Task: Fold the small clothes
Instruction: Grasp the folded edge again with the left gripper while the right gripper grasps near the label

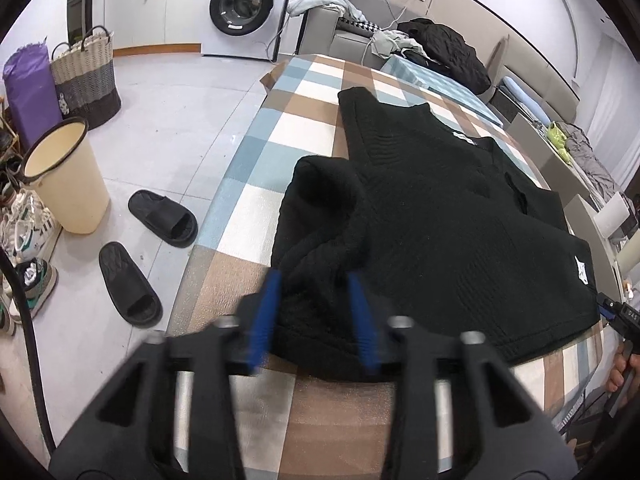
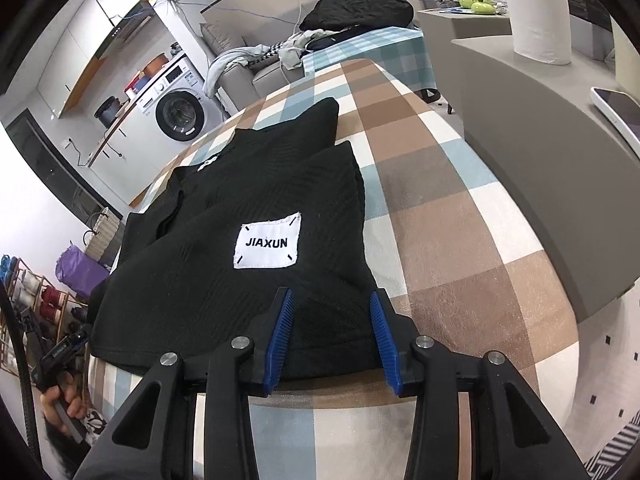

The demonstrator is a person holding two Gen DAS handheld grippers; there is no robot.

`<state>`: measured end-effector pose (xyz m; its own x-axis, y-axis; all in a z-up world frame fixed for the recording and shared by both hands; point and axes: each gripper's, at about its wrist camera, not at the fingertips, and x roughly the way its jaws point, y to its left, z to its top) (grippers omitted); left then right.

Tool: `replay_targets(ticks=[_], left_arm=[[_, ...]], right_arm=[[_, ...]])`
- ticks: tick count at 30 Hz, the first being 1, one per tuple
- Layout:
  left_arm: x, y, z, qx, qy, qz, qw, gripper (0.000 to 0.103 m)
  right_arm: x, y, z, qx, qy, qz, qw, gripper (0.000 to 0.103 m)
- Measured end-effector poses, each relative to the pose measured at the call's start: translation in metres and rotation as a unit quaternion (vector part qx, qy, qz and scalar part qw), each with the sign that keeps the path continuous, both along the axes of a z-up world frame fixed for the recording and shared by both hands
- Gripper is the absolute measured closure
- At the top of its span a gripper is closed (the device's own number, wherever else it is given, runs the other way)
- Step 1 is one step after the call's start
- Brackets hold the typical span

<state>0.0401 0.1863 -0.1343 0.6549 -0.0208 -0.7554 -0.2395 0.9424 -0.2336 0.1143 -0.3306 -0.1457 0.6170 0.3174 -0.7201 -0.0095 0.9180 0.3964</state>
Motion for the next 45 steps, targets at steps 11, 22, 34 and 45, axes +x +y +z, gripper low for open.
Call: replay_targets(ticks=[11,22,34,45], left_arm=[[0.004,0.002,-0.001,0.019,0.017,0.010,0.9996,0.064],[0.000,-0.002,0.007,0.011,-0.022,0.006,0.9997,0.099],[-0.004,-0.009,0.044,0.010,-0.071,-0.001,0.9974,0.100],[-0.004,-0.007,0.036,0.007,-0.059,0.003,0.9982,0.100]], right_arm=[[0.004,0.004,0.000,-0.002,0.002,0.007,1.000,0.062],[0.003,0.004,-0.002,-0.004,0.003,0.004,1.000,0.062],[-0.002,-0.011,-0.009,0.018,0.017,-0.001,1.000,0.060],[0.030,-0.002,-0.007,0.016,0.005,0.008,1.000,0.068]])
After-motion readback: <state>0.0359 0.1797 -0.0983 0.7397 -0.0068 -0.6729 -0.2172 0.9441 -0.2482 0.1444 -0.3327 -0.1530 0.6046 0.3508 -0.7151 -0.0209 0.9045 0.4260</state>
